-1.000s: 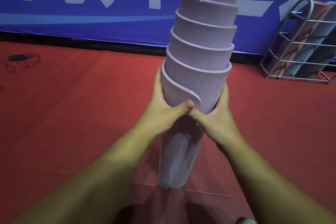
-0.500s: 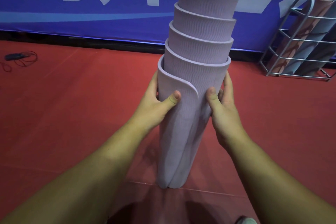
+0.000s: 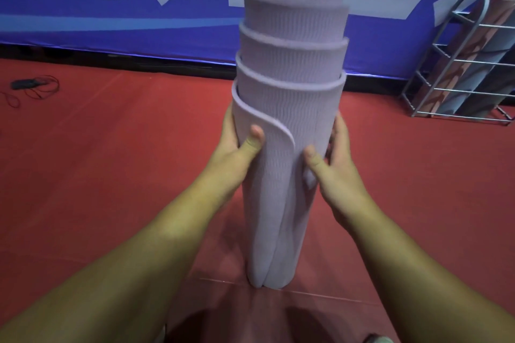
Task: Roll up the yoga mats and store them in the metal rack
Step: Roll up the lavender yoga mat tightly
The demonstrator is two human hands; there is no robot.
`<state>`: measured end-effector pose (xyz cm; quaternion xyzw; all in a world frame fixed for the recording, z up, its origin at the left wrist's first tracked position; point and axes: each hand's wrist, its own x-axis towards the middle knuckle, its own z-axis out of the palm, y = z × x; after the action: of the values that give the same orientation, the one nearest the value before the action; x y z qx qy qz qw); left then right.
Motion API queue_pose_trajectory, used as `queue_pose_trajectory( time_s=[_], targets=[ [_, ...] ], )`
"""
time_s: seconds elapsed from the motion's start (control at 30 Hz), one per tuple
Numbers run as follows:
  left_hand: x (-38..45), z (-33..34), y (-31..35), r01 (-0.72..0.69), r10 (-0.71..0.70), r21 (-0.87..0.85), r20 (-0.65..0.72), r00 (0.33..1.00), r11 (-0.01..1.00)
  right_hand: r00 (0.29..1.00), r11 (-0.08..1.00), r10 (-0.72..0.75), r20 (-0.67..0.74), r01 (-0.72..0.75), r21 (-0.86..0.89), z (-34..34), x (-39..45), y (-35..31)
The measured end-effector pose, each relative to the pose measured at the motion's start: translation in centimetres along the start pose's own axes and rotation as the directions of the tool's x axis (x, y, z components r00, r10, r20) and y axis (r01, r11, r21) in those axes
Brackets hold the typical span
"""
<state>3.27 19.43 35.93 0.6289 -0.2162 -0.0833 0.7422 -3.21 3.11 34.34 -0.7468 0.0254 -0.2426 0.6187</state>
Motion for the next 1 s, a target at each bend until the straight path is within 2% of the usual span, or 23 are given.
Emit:
queue_pose_trajectory(
  time_s=[0.1,0.23,0.37,0.5,0.63,0.77,0.9,1.0],
  targets=[
    [-0.6,0.6,-0.2,0.009,-0.010,0.029,0.033,0.999,1.000,0.999,0.999,0.038,-0.039,-0.037,0.014,0.3,-0.1,0.1],
    [-0.2,1.0,1.3,-0.072,0.068,0.069,0.056,0.996,0.995,0.994,0.998,0.015,-0.106,-0.009,0.056,-0.4,0.8,-0.5],
    [-0.7,0.7,0.1,0.011,-0.013,0.070,0.023,1.000,0.997,0.998,0.999,0.047,-0.050,-0.048,-0.004,0.6,0.3,0.1],
    [-0.4,0.6,0.5,0.026,-0.025,0.038,-0.024,0.999,0.999,0.998,0.998,-0.034,-0.044,0.036,0.054,0.2,0.8,-0.9],
    [-0.7,1.1,-0.1,0.086,-0.085,0.038,-0.035,0.996,0.996,0.999,0.998,-0.033,-0.019,0.032,-0.052,0.6,0.2,-0.6],
    [-0.4,1.2,0.6,0.029,-0.028,0.024,-0.036,0.999,0.999,0.997,0.997,-0.063,-0.042,0.065,0.046,-0.1,0.7,-1.5],
    [-1.1,1.2,-0.3,0.077,-0.076,0.036,-0.043,0.996,0.996,1.000,1.000,0.003,-0.012,-0.003,-0.006,1.0,-0.2,-0.5],
    [-0.7,1.4,0.3,0.021,-0.017,0.049,-0.071,0.997,0.999,0.997,0.995,0.005,-0.077,0.003,0.098,0.6,0.6,-0.4]
  ],
)
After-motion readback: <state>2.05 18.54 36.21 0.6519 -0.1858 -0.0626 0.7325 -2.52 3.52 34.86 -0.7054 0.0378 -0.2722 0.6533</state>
